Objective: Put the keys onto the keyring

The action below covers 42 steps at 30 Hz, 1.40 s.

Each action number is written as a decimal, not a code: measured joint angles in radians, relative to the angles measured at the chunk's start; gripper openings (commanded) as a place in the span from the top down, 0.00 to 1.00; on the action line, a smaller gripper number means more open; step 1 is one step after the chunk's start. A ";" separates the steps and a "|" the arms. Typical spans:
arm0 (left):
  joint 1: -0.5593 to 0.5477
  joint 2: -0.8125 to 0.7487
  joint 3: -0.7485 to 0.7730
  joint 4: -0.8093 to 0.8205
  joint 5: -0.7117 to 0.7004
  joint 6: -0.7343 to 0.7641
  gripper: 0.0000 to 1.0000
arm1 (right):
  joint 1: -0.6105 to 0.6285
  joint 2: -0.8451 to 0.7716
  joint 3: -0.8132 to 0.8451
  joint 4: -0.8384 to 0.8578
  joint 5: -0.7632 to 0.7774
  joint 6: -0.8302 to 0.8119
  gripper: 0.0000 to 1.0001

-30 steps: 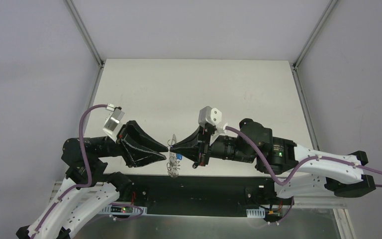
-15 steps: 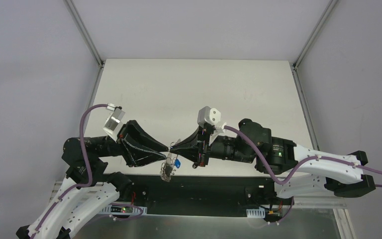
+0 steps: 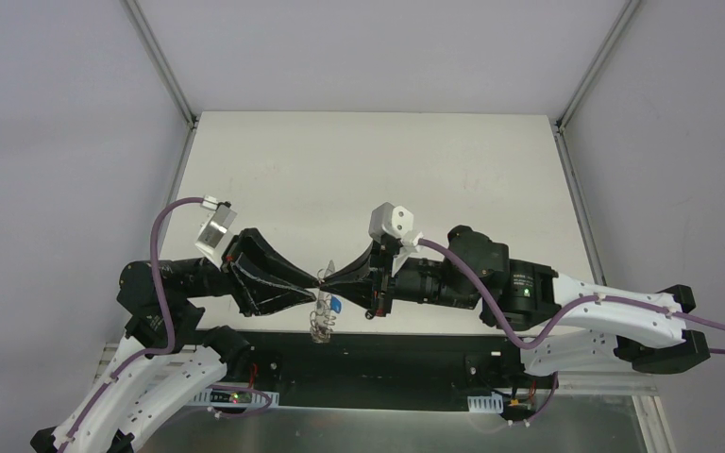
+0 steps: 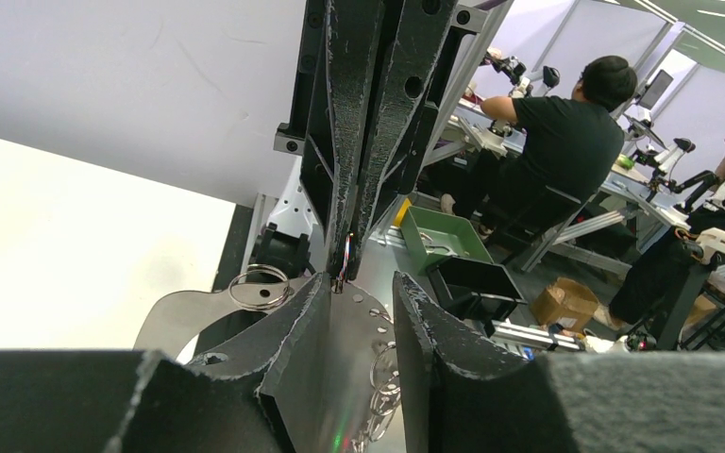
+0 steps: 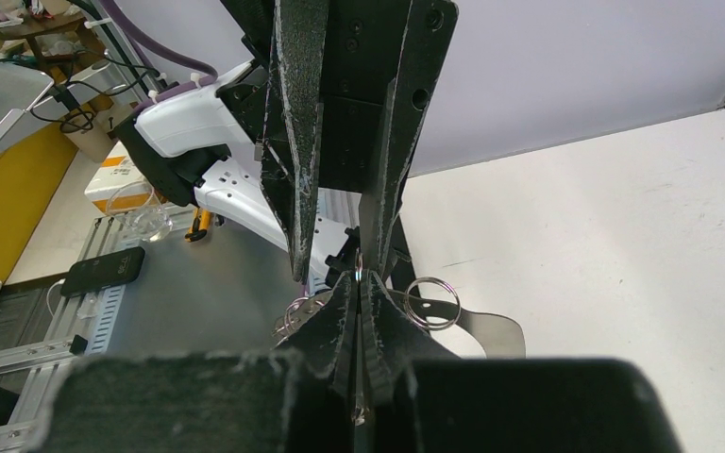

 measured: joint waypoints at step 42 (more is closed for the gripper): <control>0.000 0.003 -0.019 0.061 0.022 0.011 1.00 | 0.000 0.005 0.000 -0.007 -0.023 0.012 0.85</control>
